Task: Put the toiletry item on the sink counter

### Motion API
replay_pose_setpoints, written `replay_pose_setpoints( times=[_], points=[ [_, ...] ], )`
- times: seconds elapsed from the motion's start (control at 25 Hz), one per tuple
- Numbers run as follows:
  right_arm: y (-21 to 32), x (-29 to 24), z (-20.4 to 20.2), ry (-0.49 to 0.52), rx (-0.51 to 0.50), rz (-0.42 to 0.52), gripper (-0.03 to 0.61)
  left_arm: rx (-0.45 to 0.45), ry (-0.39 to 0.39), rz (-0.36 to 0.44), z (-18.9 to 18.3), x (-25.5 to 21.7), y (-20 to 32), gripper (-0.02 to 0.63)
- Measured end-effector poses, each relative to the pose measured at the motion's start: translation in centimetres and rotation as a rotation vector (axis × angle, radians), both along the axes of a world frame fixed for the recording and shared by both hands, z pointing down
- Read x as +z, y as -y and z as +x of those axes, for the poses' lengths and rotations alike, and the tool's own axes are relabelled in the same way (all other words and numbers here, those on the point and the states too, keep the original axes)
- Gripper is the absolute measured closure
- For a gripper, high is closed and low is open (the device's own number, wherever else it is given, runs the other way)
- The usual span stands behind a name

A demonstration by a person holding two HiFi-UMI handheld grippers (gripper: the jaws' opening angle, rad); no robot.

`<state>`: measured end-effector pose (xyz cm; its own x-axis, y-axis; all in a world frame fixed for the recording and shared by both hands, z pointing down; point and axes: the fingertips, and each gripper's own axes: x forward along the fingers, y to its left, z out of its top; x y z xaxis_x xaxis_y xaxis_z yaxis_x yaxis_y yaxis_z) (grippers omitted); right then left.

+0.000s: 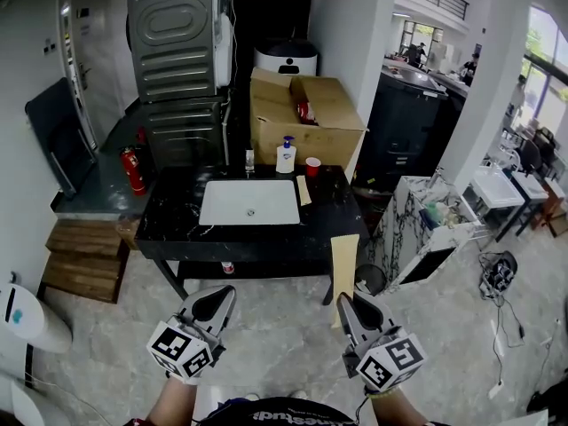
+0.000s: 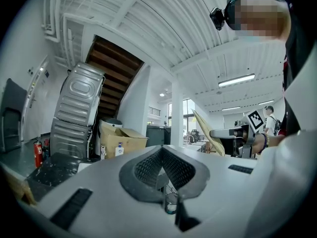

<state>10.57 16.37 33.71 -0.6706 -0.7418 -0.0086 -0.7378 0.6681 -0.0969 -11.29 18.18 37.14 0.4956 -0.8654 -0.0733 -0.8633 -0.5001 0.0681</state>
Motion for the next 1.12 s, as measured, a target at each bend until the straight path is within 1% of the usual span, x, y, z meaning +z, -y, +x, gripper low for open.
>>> replay_pose_setpoints(
  times=[0.28, 0.4, 0.64, 0.84, 1.04, 1.12],
  points=[
    [0.2, 0.3, 0.4, -0.010, -0.001, -0.008, 0.511, -0.017, 0.000, -0.002, -0.1, 0.1, 0.2, 0.598],
    [0.4, 0.4, 0.9, -0.007, 0.002, -0.007, 0.509, -0.020, 0.014, 0.003, 0.2, 0.2, 0.4, 0.598],
    [0.8, 0.4, 1.6, -0.001, -0.004, -0.005, 0.509, -0.034, 0.011, -0.003, 1.2, -0.2, 0.7, 0.598],
    [1.3, 0.5, 2.4, 0.001, -0.015, -0.003, 0.509, -0.013, 0.023, 0.009, 2.6, -0.2, 1.3, 0.598],
    [2.2, 0.8, 3.6, 0.007, -0.026, -0.010, 0.509, -0.046, -0.021, -0.007, 3.5, -0.2, 2.0, 0.598],
    [2.7, 0.8, 4.0, 0.005, -0.034, -0.005, 0.509, -0.061, -0.025, -0.004, 3.9, -0.4, 2.4, 0.598]
  ],
)
